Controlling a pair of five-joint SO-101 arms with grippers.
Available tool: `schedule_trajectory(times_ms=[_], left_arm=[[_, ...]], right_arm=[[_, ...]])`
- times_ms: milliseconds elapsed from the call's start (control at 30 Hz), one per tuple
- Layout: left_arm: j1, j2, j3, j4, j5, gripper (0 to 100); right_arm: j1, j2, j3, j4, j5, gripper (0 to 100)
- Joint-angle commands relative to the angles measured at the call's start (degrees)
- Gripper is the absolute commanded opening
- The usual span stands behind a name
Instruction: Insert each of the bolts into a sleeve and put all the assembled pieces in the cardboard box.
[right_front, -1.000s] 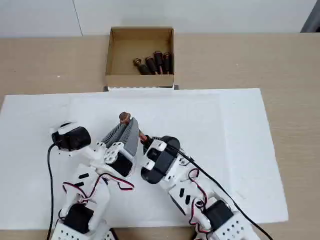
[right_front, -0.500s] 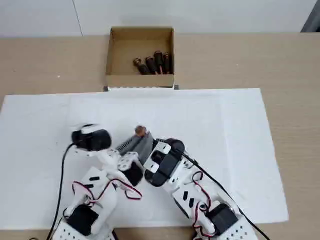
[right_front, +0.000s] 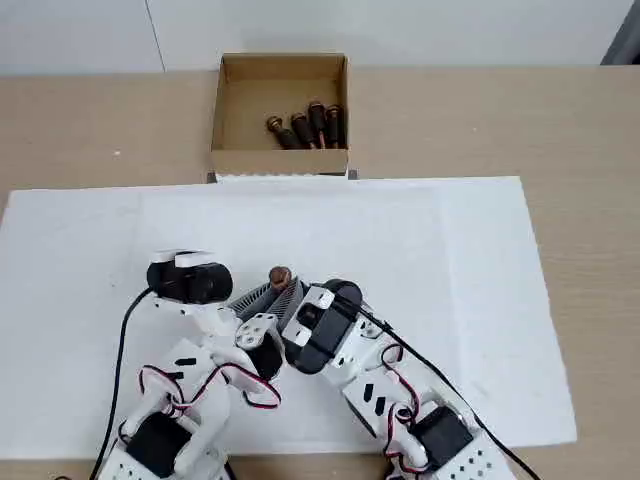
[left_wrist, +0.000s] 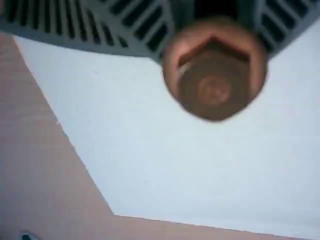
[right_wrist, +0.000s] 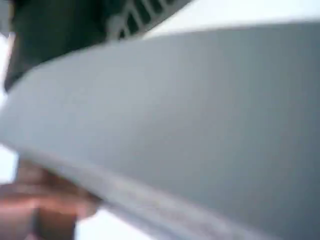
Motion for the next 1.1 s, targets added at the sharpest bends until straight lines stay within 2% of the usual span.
schedule_trajectory(times_ms=[0, 67, 300, 667, 733, 900, 1067], left_arm=[[0.88, 0.09, 0.22, 2.46, -1.49, 19], [0.79, 0.09, 0.13, 2.46, -2.55, 21], [-3.52, 0.09, -0.84, 2.29, -6.59, 21], [-4.31, 0.09, -11.56, 2.55, -6.68, 21], [-6.51, 0.09, -12.88, 3.16, -6.68, 18], [-14.68, 0.0, -13.49, 2.99, -10.29, 0], [-21.19, 0.0, -11.03, 3.69, -15.74, 1]], right_arm=[[-0.13, -2.24, -1.85, -0.66, 0.44, 0.2], [-0.13, -2.24, -1.93, -0.66, 0.44, 0.2], [-0.13, -2.24, -1.67, -0.57, 0.44, 0.2], [-0.04, -2.24, -1.58, -0.4, 0.44, 0.2], [0.13, -2.24, -1.76, -0.4, 0.44, 0.2], [3.82, -2.24, -1.76, -0.48, 0.18, 0.2], [8.13, -2.24, -1.58, -0.13, 0.0, 0.2]])
